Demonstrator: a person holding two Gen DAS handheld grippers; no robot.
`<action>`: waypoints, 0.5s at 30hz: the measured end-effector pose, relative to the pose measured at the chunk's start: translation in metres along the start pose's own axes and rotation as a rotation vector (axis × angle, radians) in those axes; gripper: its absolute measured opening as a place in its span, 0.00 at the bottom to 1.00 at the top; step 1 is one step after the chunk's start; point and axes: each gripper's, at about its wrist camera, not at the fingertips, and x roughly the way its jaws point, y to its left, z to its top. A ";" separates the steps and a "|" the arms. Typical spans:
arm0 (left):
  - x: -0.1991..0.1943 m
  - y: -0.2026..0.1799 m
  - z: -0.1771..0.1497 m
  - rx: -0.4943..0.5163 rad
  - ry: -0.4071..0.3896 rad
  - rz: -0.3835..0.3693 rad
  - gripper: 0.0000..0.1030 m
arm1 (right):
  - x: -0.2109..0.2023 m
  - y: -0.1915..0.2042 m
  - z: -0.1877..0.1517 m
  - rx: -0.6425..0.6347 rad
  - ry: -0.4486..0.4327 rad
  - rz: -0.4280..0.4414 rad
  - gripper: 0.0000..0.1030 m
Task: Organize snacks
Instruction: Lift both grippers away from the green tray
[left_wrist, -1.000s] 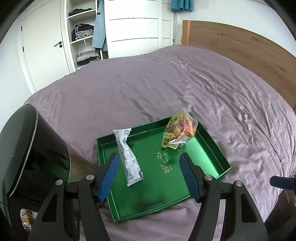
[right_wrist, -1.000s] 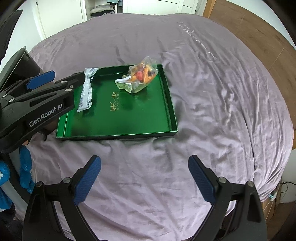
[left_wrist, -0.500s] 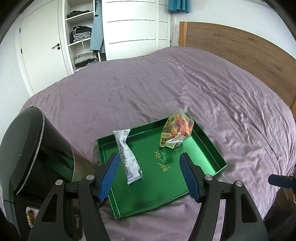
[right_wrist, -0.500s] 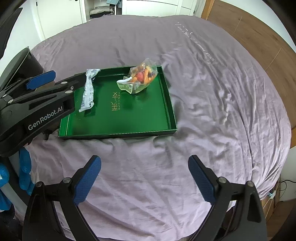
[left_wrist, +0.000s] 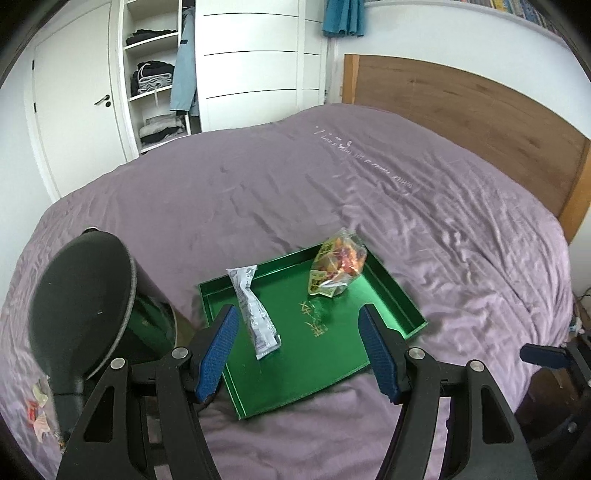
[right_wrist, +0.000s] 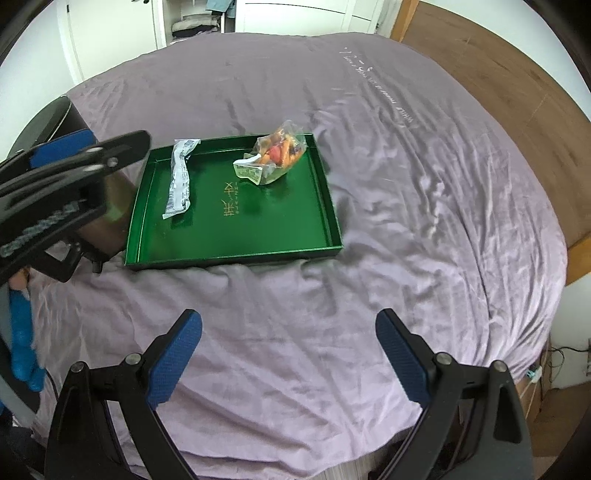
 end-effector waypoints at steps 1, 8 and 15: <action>-0.005 0.001 0.000 0.003 0.001 -0.007 0.60 | -0.003 0.000 -0.001 0.003 0.001 -0.005 1.00; -0.059 0.017 -0.012 0.052 -0.012 -0.076 0.60 | -0.030 0.015 -0.014 0.004 0.012 -0.039 1.00; -0.103 0.062 -0.037 0.092 -0.011 -0.072 0.60 | -0.057 0.054 -0.030 -0.030 -0.037 -0.009 1.00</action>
